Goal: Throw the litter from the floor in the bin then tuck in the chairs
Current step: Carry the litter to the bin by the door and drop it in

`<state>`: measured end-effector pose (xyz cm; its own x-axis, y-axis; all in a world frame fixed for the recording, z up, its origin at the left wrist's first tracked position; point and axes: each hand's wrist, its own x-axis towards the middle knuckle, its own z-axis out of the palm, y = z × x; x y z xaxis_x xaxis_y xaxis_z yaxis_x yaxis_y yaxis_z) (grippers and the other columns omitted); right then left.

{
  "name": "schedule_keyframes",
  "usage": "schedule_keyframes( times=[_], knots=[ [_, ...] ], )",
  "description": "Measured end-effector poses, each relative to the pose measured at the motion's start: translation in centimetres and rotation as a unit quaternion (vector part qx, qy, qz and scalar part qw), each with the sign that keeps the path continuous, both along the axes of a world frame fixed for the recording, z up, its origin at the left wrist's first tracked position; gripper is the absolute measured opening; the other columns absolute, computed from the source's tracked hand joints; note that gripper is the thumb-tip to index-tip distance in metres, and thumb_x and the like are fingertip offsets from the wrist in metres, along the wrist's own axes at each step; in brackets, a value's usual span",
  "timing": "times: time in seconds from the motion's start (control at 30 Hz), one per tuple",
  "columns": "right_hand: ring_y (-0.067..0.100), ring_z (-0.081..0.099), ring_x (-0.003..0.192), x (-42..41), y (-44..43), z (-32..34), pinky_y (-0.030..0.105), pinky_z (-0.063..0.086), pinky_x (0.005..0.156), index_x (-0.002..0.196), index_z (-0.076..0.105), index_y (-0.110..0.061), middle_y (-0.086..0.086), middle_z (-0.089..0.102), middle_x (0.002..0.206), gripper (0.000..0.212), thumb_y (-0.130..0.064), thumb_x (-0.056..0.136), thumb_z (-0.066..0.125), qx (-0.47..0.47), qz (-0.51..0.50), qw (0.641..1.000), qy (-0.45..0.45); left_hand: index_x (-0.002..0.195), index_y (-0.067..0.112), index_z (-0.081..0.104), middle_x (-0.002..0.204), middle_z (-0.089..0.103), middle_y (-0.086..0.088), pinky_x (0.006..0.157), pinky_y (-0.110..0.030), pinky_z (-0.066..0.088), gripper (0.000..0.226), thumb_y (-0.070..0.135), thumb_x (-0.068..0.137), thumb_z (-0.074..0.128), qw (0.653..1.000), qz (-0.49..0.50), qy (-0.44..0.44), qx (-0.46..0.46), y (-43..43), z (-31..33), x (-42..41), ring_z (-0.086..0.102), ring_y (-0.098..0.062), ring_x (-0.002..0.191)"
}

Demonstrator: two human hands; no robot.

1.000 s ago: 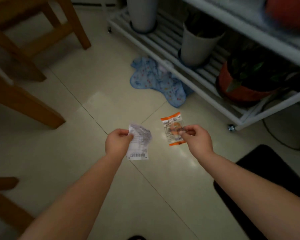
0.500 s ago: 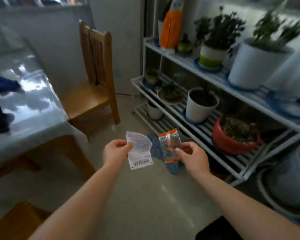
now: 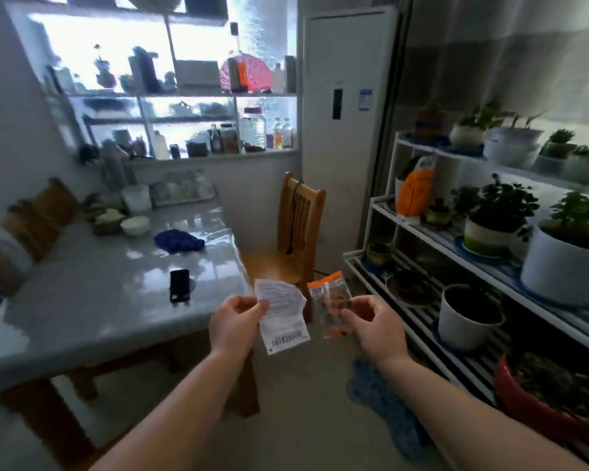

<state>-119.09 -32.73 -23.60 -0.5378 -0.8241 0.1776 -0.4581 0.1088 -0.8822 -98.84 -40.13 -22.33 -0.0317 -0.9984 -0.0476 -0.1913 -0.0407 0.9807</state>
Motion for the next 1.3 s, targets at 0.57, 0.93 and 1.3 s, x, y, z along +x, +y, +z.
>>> schedule_keyframes(
  times=[0.57,0.93,1.3],
  knots=[
    [0.013,0.068,0.072,42.3,-3.3,4.6,0.023,0.055,0.056,0.095,0.065,-0.012,0.003,0.070,0.084,0.016,-0.020,0.082,0.073,0.002,0.400,0.910,-0.112,0.081,0.018,0.065,0.090,0.073,-0.010,0.078,-0.042,0.057,0.010,0.023,0.082,0.073,0.887,0.454,-0.071,-0.045,14.5,4.3,43.7,0.068,-0.027,0.080],
    [0.016,0.068,0.073,75.3,1.1,1.6,0.022,0.049,0.060,0.099,0.062,-0.006,0.009,0.070,0.089,0.015,-0.006,0.084,0.068,0.088,0.516,0.816,-0.244,0.073,0.027,0.059,0.087,0.071,-0.005,0.081,-0.048,0.057,0.018,0.024,0.079,0.076,0.796,0.605,0.000,-0.027,24.4,1.9,72.3,0.069,-0.028,0.082],
    [0.010,0.064,0.066,94.1,-4.8,0.2,0.020,0.042,0.057,0.100,0.065,-0.005,0.009,0.072,0.088,0.017,-0.010,0.085,0.069,0.097,0.531,0.801,-0.259,0.091,0.014,0.063,0.086,0.067,-0.003,0.059,-0.025,0.048,0.012,0.020,0.084,0.071,0.777,0.628,-0.036,-0.010,19.1,1.6,90.2,0.063,-0.018,0.071]
  ],
)
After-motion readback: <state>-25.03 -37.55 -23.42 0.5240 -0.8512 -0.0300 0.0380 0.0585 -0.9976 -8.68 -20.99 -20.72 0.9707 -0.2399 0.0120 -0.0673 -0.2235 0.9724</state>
